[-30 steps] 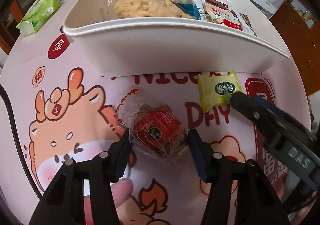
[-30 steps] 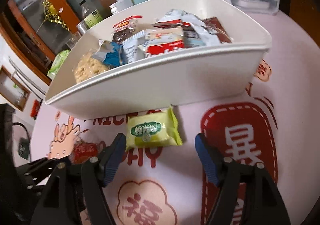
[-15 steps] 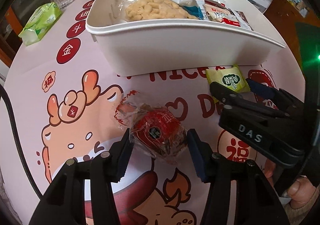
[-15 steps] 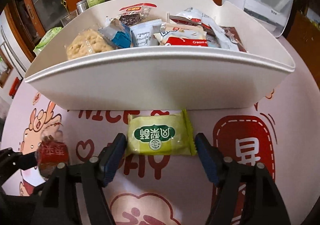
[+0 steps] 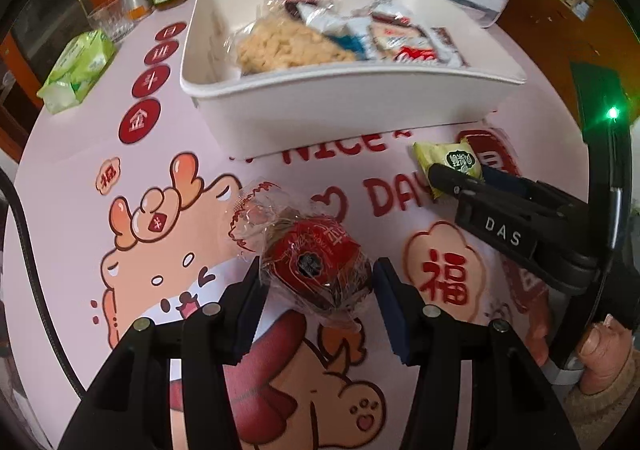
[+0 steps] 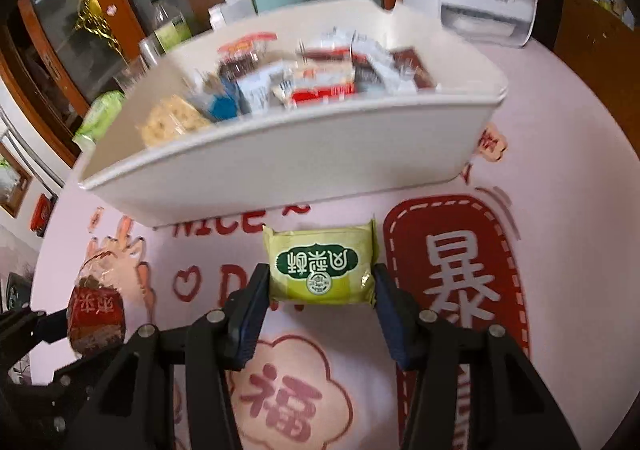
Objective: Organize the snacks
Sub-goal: 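Carry both packs into the white tray and open both tools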
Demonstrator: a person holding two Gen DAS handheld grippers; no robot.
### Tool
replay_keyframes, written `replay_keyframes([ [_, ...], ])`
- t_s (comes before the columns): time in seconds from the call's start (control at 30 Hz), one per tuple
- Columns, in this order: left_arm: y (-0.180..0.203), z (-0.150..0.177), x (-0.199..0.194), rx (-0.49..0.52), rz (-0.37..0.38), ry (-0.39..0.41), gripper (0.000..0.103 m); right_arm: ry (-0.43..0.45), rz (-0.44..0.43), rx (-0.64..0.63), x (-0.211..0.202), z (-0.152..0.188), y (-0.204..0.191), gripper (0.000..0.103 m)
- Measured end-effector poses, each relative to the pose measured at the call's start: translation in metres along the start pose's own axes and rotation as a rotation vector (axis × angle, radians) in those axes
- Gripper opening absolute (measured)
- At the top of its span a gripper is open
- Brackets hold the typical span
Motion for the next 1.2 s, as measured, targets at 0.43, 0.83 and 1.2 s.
replay_keyframes([
  [0.43,0.043,-0.082,-0.09,0.119,0.012,0.197,0.052,0.293,-0.044,0.095,-0.108,-0.08,0.018,0.051],
  [0.83,0.06,-0.176,-0.135,0.161,-0.058,0.349,0.052,0.423,-0.019,0.153,-0.14,-0.163,0.025,0.052],
  [1.2,0.026,-0.214,-0.08,0.104,-0.155,0.286,0.052,0.301,0.007,0.12,-0.072,-0.174,0.012,0.053],
])
Point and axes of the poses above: each gripper's, at about its wrist camera, not at the fingertips, and x roughly the way its jaws point, y to its right, z to its underside, the point moved 9 cm from there along x, roughly the way its jaws point, and after that the axes turned 11 degrees about z, right-handed, at the moved point
